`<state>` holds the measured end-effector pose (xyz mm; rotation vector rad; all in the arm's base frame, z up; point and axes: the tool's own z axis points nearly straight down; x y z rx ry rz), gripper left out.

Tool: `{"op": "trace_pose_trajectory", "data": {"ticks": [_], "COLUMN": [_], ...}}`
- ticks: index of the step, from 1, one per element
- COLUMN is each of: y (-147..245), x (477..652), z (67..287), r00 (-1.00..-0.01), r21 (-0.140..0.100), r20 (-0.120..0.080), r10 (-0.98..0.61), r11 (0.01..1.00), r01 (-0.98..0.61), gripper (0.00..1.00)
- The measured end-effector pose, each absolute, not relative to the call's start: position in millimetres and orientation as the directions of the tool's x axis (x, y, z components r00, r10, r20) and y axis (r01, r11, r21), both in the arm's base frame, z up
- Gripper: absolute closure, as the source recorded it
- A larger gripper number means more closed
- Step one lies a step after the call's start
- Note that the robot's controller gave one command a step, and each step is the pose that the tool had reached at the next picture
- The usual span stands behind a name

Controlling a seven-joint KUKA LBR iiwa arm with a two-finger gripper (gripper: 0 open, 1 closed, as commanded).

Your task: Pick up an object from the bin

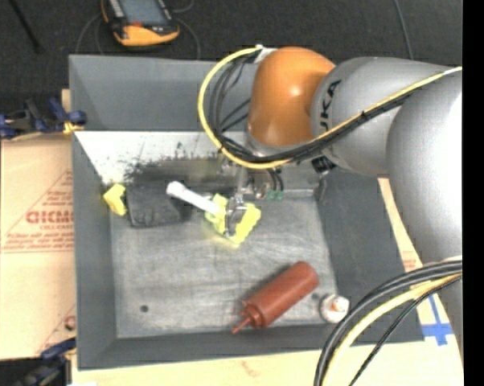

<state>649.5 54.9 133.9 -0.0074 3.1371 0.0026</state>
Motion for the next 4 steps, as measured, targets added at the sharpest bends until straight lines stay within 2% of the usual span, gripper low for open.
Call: {"op": "trace_pose_trajectory", "data": {"ticks": [1, 2, 3, 4], "y": [55, 60, 60, 66], "x": [649.5, 649.7, 649.7, 645.3], "z": [134, 86, 86, 226], "r00": [-1.000, -0.998, -0.998, -1.000], "r21": [0.002, 0.003, 0.003, 0.001], "r20": [-0.005, -0.050, -0.050, -0.008], "r10": [-0.004, -0.026, -0.026, 0.001], "r11": [1.000, 1.000, 1.000, 1.000], "r01": [-0.004, -0.026, -0.026, 0.001], "gripper": [0.00, 1.00, 1.00, 1.00]}}
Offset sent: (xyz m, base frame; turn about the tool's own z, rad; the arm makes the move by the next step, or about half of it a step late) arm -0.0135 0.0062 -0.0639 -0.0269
